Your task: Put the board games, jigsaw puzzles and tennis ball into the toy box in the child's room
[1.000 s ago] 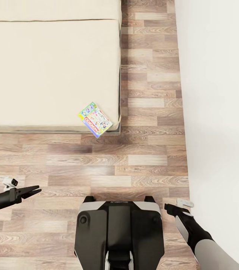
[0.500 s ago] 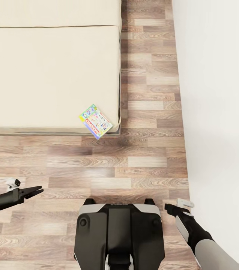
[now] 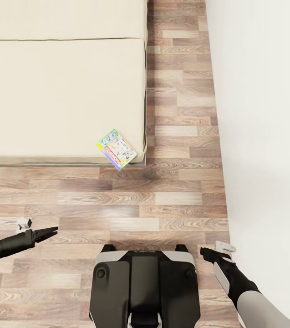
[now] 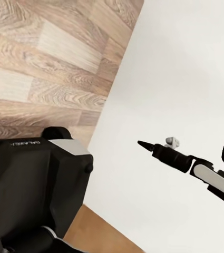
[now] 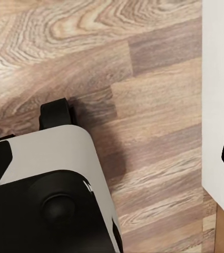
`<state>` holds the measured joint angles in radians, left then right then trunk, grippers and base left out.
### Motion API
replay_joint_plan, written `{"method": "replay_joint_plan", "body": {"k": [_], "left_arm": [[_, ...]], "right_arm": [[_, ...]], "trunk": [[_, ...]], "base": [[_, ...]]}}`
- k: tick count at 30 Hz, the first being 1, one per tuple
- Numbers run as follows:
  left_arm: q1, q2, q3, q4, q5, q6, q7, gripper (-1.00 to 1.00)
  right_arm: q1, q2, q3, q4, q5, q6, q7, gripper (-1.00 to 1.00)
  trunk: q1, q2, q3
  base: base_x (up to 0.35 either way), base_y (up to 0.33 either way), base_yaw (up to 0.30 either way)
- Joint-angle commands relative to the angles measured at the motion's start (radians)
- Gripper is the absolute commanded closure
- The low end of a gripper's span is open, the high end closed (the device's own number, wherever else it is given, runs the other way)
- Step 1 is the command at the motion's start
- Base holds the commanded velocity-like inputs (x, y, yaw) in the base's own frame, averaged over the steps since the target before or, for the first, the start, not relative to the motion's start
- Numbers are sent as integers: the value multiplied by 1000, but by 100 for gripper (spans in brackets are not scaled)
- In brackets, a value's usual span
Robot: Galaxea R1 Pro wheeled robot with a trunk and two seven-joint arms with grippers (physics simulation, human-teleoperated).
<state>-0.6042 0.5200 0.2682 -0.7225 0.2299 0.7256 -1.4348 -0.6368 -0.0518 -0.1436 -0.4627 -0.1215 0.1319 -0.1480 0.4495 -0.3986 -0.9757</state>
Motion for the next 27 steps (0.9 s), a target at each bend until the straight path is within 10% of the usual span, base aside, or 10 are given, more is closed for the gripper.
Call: {"method": "replay_joint_plan", "body": {"k": [1,27], "left_arm": [[0,0,0,0,1,10,3,-100],[0,-2,1,0,2,9,29,-100]], "right_arm": [[0,0,2,-2,-11,5,-4,-100],[0,4,1,-2,-12,5,-4,-100]], "trunk": [[1,-1,1],[1,-1,44]], "base": [[-83,0,0],[-24,0,0]]}}
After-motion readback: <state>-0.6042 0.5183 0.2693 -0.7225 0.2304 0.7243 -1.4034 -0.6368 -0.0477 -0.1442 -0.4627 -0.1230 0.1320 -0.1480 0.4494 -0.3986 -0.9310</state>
